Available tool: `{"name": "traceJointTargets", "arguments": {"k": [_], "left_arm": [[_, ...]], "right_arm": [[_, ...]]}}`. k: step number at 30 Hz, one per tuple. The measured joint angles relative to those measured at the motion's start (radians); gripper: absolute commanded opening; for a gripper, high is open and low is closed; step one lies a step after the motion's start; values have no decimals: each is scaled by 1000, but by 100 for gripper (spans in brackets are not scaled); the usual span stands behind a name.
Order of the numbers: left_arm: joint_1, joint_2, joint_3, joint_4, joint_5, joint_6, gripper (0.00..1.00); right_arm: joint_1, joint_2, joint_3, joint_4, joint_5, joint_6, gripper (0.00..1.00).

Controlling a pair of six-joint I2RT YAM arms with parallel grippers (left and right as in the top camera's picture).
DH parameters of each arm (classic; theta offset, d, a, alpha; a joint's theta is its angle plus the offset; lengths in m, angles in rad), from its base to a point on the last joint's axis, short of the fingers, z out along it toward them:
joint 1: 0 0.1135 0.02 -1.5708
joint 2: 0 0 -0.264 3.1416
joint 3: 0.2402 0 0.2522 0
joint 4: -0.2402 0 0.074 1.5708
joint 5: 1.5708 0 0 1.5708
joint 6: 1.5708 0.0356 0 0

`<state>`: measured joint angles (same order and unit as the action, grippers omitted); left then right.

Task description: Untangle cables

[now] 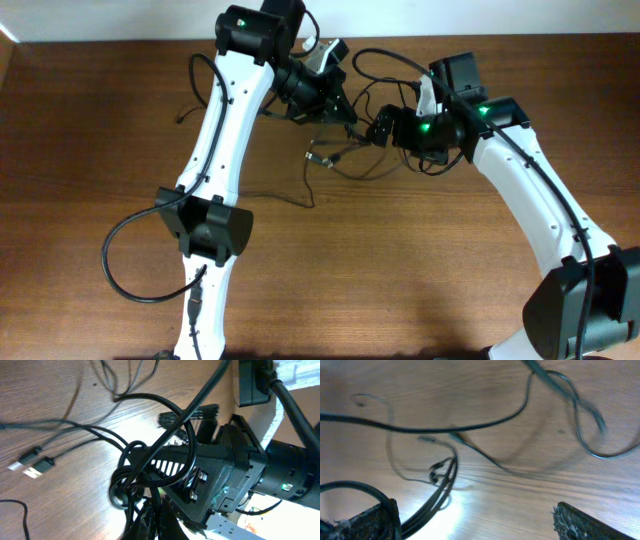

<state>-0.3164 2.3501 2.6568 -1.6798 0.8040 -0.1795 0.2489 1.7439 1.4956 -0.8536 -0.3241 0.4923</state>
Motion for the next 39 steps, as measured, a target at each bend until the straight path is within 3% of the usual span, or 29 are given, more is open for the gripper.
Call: {"name": "traceJointTargets", "arguments": {"k": [9, 16, 21, 24, 29, 39], "left_arm": [[-8, 3, 0, 5, -94, 3, 0], [-35, 3, 0, -5, -437, -79, 0], [19, 3, 0, -7, -681, -114, 0], [32, 3, 0, -7, -729, -129, 0], [27, 3, 0, 17, -676, -137, 0], [27, 3, 0, 46, -396, -120, 0]], "right_arm": [[12, 0, 7, -33, 111, 23, 98], [25, 0, 7, -48, 139, 53, 98], [-13, 6, 0, -97, 293, 80, 98], [-13, 8, 0, -97, 313, 84, 98], [-13, 8, 0, -52, 227, 83, 98], [-13, 8, 0, 98, -195, 20, 98]]}}
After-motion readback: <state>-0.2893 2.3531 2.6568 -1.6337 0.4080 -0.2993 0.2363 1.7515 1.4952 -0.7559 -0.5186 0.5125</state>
